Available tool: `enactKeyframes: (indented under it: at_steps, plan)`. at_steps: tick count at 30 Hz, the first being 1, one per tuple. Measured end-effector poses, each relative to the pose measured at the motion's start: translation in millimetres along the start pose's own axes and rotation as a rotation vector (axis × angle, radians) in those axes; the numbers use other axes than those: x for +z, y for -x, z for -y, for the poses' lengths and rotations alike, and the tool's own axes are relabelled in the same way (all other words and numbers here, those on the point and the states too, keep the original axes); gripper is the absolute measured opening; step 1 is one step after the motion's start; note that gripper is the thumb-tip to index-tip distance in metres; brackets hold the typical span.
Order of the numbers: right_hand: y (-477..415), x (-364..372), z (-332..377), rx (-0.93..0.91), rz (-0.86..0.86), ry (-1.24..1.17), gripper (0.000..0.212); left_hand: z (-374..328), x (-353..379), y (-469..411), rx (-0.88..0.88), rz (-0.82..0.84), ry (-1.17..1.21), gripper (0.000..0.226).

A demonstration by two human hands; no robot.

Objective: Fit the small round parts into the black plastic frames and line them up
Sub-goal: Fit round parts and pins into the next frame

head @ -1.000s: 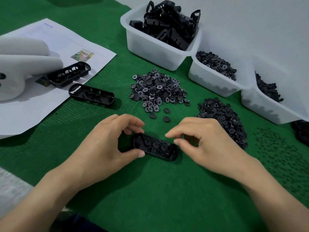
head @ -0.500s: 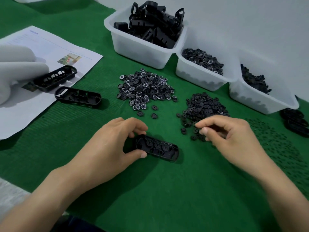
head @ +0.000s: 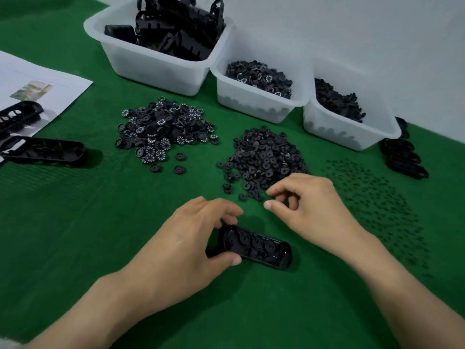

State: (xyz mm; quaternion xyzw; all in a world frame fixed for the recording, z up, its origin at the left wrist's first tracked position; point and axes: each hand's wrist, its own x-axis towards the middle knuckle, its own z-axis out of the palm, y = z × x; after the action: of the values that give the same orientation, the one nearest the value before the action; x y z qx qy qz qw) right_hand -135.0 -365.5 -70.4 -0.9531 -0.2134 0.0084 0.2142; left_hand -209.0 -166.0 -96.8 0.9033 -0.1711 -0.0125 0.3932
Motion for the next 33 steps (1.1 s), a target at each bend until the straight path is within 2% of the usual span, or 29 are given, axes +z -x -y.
enactKeyframes:
  at_steps: [4, 9, 13, 22, 25, 29, 33]
  plan:
    - [-6.0, 9.8, 2.8, -0.02, -0.024, 0.039, 0.014, 2.1, -0.4, 1.3, -0.021, -0.014, -0.016, 0.057]
    - [-2.9, 5.7, 4.4, -0.06, -0.045, -0.005, 0.005, 2.8, 0.1, -0.3, -0.015, -0.006, -0.043, 0.047]
    - [16.1, -1.4, 14.9, -0.265, 0.143, -0.142, 0.009, 3.8, 0.0, -0.7, -0.023, -0.006, -0.041, 0.046]
    - [24.2, 2.8, 18.4, -0.435, 0.083, 0.03, 0.013, 2.4, -0.4, -1.4, -0.033, -0.006, -0.044, 0.044]
    - [24.0, 2.3, 20.2, -0.472, 0.115, 0.08, 0.014, 2.0, -0.8, -1.3, -0.037, 0.0, -0.04, 0.044]
    - [10.8, -8.9, 18.7, -0.316, 0.157, -0.087, 0.023, 2.0, -1.5, -0.8, -0.036, 0.009, -0.039, 0.046]
    - [-14.3, -0.3, 17.2, -0.196, 0.028, 0.01, 0.021, 1.6, -1.9, -0.9, -0.038, 0.011, -0.033, 0.046]
